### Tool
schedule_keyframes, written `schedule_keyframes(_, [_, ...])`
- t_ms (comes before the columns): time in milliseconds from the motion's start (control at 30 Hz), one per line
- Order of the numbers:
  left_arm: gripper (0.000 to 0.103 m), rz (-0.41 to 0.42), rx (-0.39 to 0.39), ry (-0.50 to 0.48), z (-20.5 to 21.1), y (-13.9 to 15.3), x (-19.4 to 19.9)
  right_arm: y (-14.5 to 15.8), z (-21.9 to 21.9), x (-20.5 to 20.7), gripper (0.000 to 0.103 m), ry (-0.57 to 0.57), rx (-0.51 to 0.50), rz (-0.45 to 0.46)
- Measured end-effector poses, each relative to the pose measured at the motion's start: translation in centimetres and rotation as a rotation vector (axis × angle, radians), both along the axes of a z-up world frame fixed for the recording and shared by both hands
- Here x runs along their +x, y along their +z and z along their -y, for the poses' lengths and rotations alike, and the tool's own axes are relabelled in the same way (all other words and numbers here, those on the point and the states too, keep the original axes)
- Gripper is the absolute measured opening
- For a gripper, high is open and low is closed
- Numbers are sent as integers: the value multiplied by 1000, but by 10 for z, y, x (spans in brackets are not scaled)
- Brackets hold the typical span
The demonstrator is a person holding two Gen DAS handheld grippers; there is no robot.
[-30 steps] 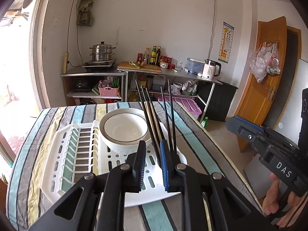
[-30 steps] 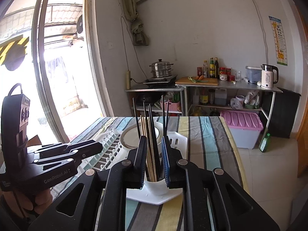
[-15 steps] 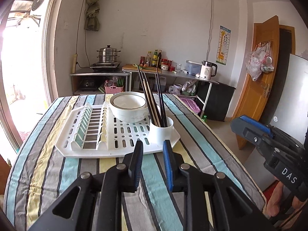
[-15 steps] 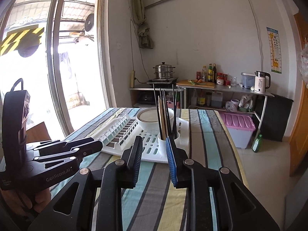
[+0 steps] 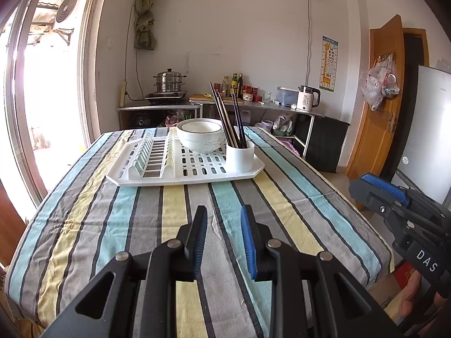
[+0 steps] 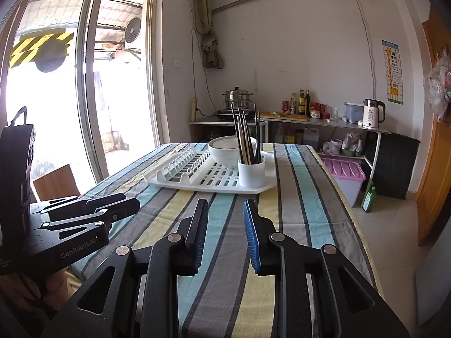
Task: Organize utensils
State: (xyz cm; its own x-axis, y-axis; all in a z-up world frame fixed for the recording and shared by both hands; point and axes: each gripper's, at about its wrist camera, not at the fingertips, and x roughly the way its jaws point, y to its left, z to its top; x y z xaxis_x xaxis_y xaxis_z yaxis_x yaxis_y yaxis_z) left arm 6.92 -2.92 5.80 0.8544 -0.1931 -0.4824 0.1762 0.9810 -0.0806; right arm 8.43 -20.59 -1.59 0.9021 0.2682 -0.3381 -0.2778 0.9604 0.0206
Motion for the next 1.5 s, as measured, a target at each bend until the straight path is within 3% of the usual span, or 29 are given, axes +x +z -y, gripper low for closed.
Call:
schedule_keyframes(333, [26, 25, 6, 3, 2, -12, -29, -11, -5, -15, 27, 0, -31, -10])
schedule_keyframes(1500, [26, 9, 40, 17, 9, -21, -26, -16, -5, -12, 27, 1, -31, -32])
